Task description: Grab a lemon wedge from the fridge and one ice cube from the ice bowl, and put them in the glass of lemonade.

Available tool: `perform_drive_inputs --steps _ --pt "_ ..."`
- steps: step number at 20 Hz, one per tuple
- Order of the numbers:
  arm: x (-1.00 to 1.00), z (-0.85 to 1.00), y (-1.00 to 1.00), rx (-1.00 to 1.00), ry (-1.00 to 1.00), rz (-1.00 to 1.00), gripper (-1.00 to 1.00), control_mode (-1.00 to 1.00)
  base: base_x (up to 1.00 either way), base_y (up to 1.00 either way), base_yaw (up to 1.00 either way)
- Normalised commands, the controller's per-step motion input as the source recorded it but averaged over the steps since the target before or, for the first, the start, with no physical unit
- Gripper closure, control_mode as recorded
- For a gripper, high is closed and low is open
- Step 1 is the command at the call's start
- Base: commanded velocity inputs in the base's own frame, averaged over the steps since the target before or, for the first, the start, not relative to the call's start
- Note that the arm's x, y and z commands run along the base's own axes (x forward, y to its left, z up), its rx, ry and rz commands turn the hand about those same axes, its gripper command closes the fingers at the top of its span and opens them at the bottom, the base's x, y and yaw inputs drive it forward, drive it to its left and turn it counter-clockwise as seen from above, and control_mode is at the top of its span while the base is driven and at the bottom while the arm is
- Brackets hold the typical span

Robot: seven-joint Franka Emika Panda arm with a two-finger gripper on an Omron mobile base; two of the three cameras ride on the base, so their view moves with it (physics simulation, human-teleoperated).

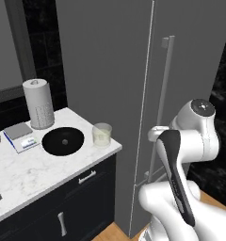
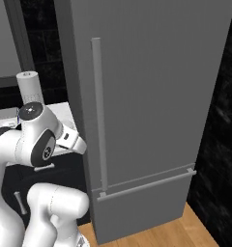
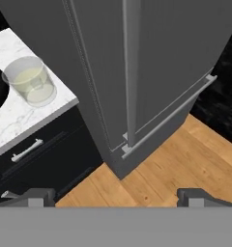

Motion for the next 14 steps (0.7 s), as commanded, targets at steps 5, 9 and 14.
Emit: perform_drive_inputs --steps 5,9,14 --pt "0.00 0.26 0.00 0.00 0.00 0.06 -1.00 -1.00 0.00 0.00 0.00" --pt "0.01 0.99 -0.09 0.00 -0.05 0.17 -1.00 -1.00 0.00 0.00 0.00" --pt "0.11 1.00 -0.09 0.00 -0.04 0.10 -1.00 -1.00 0.00 0.00 0.00"
